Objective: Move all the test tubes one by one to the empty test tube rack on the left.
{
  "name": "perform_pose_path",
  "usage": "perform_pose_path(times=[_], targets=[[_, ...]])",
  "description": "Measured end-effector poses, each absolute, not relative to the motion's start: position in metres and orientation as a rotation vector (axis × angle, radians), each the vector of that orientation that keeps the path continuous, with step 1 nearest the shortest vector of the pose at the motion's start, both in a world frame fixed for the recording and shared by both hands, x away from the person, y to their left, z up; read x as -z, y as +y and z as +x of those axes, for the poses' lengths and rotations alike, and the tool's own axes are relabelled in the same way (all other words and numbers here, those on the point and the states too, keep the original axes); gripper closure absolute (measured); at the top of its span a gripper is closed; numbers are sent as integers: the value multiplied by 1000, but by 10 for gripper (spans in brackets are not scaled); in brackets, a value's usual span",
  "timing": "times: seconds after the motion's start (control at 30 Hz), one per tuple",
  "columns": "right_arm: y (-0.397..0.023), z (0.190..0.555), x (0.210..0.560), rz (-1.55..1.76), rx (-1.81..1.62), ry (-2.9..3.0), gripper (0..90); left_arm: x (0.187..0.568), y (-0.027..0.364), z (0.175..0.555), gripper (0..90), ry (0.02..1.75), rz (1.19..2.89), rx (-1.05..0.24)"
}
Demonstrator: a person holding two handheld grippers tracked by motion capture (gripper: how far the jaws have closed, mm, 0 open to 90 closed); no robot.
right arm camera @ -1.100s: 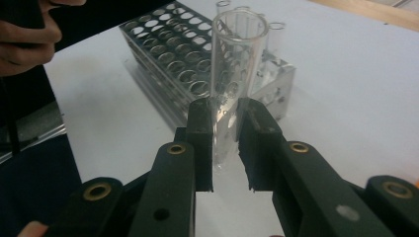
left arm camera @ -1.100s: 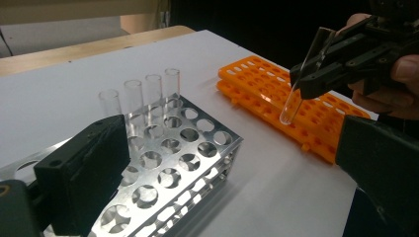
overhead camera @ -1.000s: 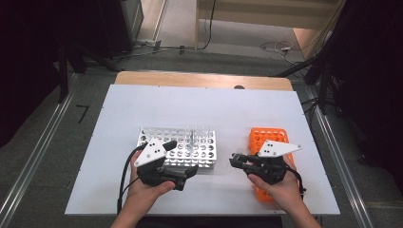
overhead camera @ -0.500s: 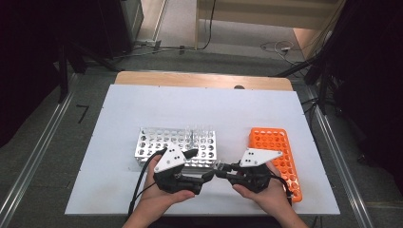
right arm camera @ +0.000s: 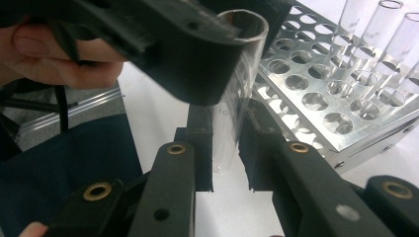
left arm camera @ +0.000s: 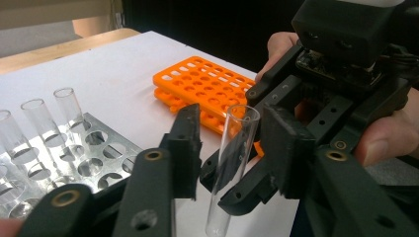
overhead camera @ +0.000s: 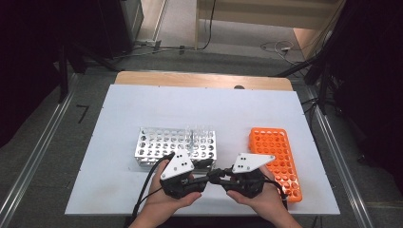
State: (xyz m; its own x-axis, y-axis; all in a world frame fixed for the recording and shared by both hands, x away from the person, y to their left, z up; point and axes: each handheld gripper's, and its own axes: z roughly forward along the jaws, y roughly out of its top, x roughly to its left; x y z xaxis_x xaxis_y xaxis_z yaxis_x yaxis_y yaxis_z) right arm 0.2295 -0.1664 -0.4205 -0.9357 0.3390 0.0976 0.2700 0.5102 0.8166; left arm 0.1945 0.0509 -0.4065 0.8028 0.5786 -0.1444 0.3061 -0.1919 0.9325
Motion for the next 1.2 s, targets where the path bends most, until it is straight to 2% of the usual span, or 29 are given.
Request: perform_pose_path(times=[0.3,1.03,1.07,1.2], targets=[[-163,227,420,520,-1428,2677,737,408,48,193,737,652,1812,-284],[-164,228,421,523,-1452,2667,730,408,50,193,762,630,1803,-326],[-165,228,421,522,-1455,2668,722,408,50,193,762,630,1801,-333],[-166,229,421,514,-1472,2672,564,406,55,193,762,643,1780,-344]])
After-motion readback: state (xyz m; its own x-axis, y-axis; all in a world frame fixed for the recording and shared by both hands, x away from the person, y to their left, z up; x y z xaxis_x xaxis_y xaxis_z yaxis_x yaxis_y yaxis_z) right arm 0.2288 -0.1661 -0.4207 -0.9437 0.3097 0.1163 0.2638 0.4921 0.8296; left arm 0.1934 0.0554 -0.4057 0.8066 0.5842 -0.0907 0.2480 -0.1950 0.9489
